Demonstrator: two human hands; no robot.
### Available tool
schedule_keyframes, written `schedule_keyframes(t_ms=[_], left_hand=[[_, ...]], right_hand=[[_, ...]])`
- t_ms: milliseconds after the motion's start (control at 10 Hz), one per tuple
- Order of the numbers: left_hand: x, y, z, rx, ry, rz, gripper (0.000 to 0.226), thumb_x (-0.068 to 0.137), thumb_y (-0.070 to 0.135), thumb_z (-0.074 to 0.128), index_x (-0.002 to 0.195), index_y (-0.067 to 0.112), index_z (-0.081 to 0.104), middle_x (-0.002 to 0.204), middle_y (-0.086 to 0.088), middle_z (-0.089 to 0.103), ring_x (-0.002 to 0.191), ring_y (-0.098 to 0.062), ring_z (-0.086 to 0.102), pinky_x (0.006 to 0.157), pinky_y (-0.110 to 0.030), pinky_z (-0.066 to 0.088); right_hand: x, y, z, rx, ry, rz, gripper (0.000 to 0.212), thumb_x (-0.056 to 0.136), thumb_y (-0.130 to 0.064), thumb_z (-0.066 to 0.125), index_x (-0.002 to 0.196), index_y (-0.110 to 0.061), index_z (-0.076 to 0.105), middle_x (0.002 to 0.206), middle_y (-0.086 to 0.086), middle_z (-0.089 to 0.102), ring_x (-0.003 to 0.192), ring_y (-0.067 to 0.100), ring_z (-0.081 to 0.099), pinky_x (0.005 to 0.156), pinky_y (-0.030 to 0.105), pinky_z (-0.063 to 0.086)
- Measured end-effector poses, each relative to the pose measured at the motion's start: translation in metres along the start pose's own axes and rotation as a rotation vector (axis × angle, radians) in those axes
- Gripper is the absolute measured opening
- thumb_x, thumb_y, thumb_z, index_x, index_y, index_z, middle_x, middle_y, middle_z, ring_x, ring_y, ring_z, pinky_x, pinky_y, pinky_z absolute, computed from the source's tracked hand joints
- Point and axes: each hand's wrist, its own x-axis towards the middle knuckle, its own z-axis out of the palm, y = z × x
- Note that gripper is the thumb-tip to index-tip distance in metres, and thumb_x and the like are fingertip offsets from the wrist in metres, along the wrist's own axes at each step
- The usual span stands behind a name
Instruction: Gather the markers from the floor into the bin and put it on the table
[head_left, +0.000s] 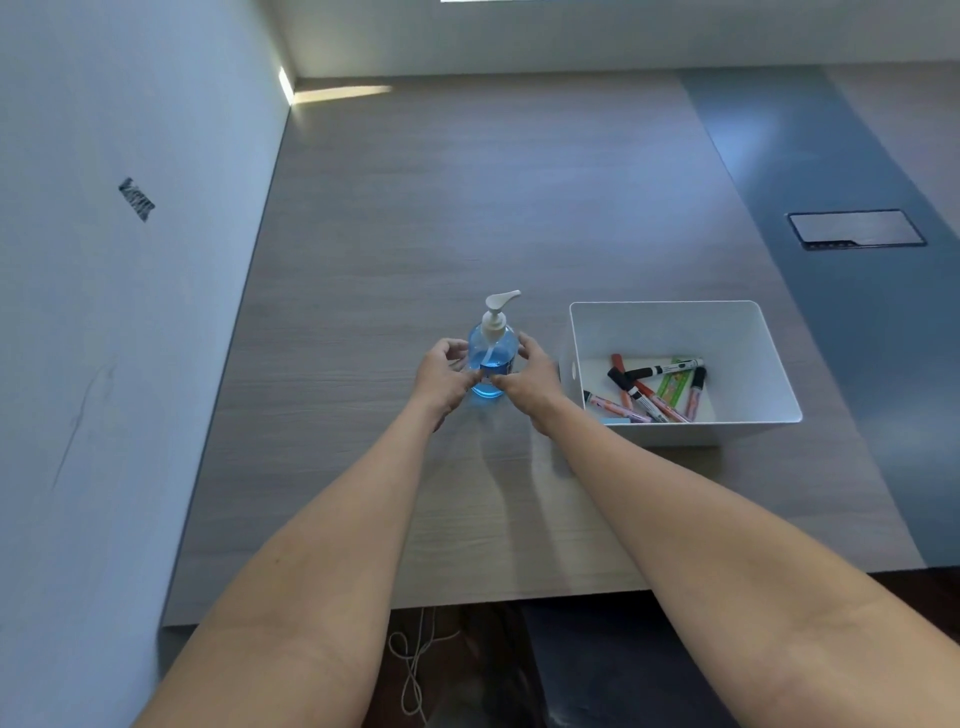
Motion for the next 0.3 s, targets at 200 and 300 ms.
schedule_keyframes(t_ms=[200, 300], left_hand=[[-0.014, -0.02, 0.007, 0.292, 0.072, -0.006, 0.056, 0.09, 0.007, 0.063, 0.144, 0.006, 0.045, 0.148, -0.014, 0.047, 0.139, -0.027, 0.045, 0.115, -0.039, 0.038], [-0.031, -0.037, 0.018, 0.45, 0.154, -0.028, 0.053, 0.093, 0.013, 0.058, 0.143, 0.003, 0.045, 0.146, -0.018, 0.045, 0.136, -0.031, 0.046, 0.112, -0.033, 0.034]], right_hand=[[-0.018, 0.014, 0.001, -0.223, 0.023, -0.01, 0.069, 0.088, -0.006, 0.062, 0.149, -0.01, 0.03, 0.15, 0.011, 0.041, 0.139, 0.025, 0.038, 0.113, 0.035, 0.032], [-0.033, 0.029, 0.002, -0.282, -0.01, -0.08, 0.055, 0.092, -0.01, 0.053, 0.145, -0.01, 0.037, 0.145, 0.013, 0.045, 0.137, 0.027, 0.04, 0.112, 0.035, 0.031]])
